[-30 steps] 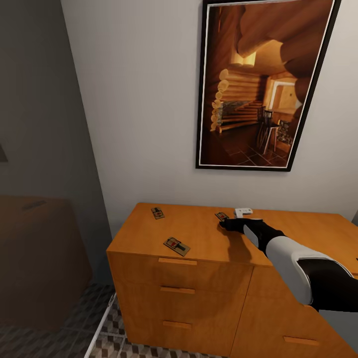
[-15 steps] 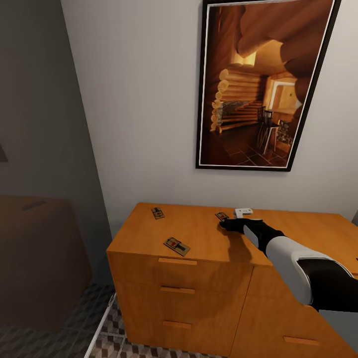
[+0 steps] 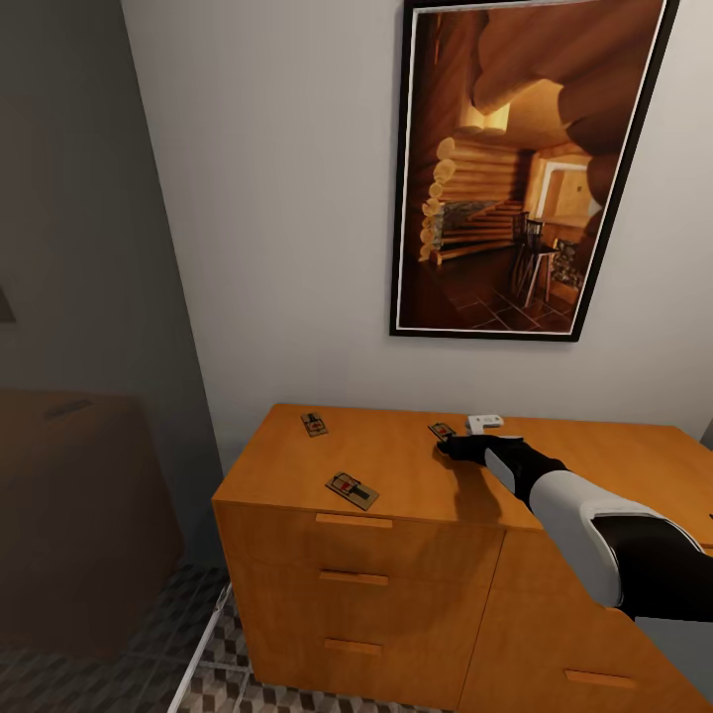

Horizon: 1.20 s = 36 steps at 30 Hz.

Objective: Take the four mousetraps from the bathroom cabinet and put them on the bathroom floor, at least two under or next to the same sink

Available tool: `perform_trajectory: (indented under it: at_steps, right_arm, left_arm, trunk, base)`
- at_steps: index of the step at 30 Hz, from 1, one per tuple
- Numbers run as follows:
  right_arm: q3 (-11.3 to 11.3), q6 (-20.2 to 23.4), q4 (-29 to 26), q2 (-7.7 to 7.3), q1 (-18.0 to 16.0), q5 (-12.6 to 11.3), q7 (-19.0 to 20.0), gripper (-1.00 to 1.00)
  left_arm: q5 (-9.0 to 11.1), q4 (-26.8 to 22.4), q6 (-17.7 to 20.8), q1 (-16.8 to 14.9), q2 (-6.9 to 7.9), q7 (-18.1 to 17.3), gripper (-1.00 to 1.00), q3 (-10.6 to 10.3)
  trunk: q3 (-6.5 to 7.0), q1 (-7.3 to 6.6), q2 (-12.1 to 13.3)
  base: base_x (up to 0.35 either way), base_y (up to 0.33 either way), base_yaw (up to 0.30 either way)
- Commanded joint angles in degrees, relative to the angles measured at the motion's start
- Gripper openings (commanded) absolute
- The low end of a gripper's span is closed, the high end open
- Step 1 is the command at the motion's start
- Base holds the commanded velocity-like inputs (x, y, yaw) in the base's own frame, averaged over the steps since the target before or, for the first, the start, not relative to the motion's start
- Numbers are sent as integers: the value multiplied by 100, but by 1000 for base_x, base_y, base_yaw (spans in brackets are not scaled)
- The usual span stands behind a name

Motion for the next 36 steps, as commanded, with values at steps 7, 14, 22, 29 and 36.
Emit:
perform_trajectory:
  at_steps: [7, 14, 22, 29, 36]
  right_arm:
    - [18, 30, -10, -3, -1, 5, 23, -100]
    - [14, 25, -10, -3, -1, 5, 23, -100]
    - [18, 25, -10, -3, -1, 5, 24, -100]
    - [14, 25, -17, -8, -1, 11, 25, -100]
    - [14, 39, -122, -20, -1, 13, 34, -100]
  left_arm:
    - [-4, 5, -19, -5, 2, 44, 100, -40]
    - [-4, 5, -19, -5, 2, 44, 100, -40]
    - [-4, 5, -19, -5, 2, 44, 100, -40]
    - [-4, 5, -19, -5, 2, 44, 100, -40]
    - [-4, 5, -19, -5, 2, 44, 100, -40]
  trunk:
    - [-6, 0, -3]
    - [-6, 0, -3]
    - [-6, 0, -3]
    - [-6, 0, -3]
    - [-6, 0, -3]
  base:
    - [0, 0, 0]
    - [0, 0, 0]
    - [0, 0, 0]
    - [0, 0, 0]
    - [0, 0, 0]
